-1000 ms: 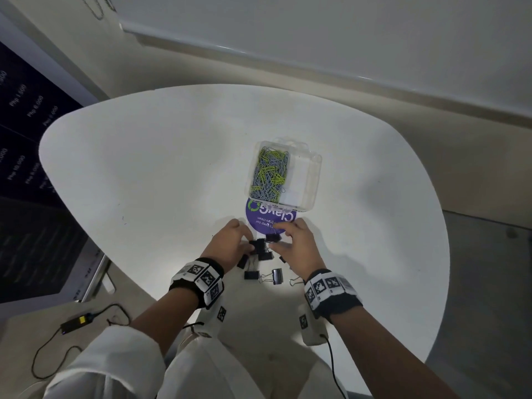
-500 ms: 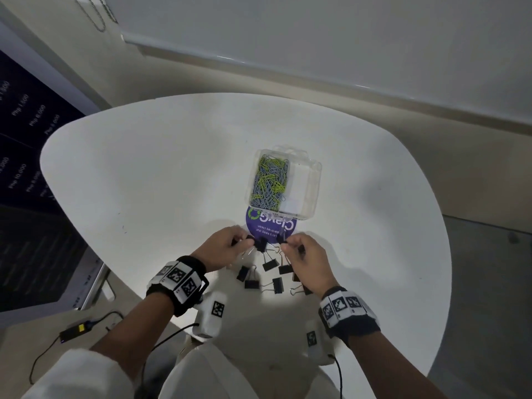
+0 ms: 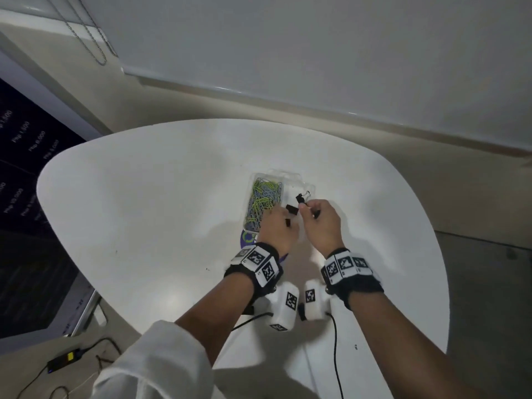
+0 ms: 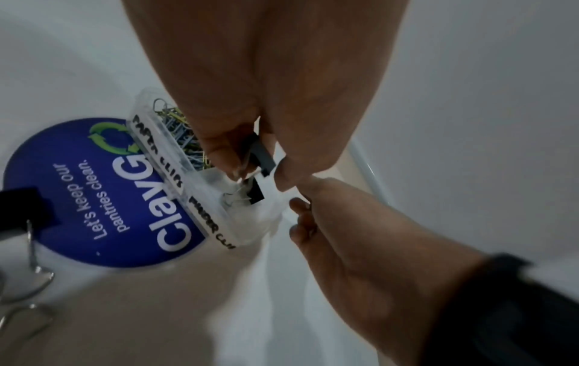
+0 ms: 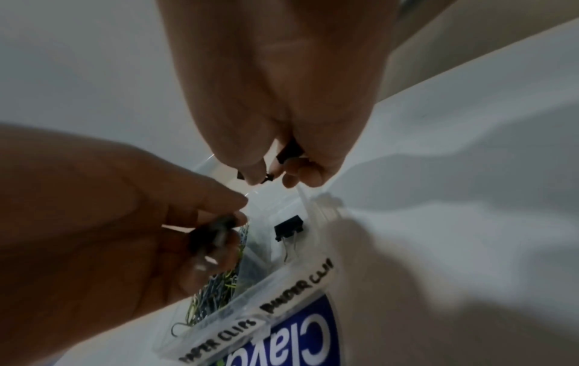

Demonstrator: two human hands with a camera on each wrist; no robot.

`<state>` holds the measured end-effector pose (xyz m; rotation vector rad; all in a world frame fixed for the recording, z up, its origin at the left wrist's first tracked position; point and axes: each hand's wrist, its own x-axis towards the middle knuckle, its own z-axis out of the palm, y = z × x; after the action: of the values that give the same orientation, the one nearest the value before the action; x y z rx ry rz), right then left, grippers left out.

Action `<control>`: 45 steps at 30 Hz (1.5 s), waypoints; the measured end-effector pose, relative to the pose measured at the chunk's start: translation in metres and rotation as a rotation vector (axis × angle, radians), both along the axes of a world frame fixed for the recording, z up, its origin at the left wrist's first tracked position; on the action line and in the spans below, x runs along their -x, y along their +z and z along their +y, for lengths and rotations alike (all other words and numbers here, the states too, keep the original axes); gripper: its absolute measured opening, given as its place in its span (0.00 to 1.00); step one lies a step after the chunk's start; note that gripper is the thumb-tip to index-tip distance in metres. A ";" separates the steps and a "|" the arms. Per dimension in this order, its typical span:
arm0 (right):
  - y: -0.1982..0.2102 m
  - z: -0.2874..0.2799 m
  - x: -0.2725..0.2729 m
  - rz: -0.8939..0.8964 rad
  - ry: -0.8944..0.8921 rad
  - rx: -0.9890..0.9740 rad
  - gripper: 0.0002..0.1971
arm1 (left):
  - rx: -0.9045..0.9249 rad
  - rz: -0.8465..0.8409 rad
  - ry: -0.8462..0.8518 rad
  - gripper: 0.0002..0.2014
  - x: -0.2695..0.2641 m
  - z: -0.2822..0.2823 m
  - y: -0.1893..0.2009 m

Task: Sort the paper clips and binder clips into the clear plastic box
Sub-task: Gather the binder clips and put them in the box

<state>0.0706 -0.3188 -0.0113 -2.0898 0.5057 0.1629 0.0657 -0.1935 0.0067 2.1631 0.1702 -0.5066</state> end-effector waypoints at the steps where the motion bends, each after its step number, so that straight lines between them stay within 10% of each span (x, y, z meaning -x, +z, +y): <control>1: -0.002 0.002 -0.007 0.012 0.023 0.013 0.11 | 0.022 0.012 0.014 0.13 0.001 0.000 -0.001; 9: 0.001 0.012 0.000 -0.085 0.184 0.046 0.17 | 0.064 -0.209 -0.145 0.09 0.033 0.033 0.009; 14: 0.011 -0.001 0.043 -0.198 0.270 0.020 0.19 | -0.315 -0.099 -0.528 0.15 0.085 0.087 -0.003; 18: 0.016 -0.018 0.079 -0.004 0.445 0.007 0.14 | -0.448 0.017 -0.655 0.34 0.115 0.111 -0.020; 23: -0.009 -0.029 0.118 0.270 0.721 0.060 0.34 | -0.269 -0.088 -0.531 0.21 0.122 0.106 -0.030; 30: -0.026 -0.010 0.140 0.088 0.654 0.127 0.08 | -0.399 -0.217 -0.583 0.21 0.122 0.105 -0.046; 41: -0.011 0.005 0.131 0.146 0.049 -0.305 0.09 | 0.403 0.255 0.377 0.07 0.100 0.108 -0.021; 45: -0.007 0.009 0.125 0.189 0.093 -0.304 0.07 | 0.428 0.403 0.438 0.13 0.090 0.104 -0.018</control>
<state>-0.0549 -0.3103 -0.0182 -1.8089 0.4647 0.4660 -0.0241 -0.0892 -0.0117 1.5289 0.6764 -0.6476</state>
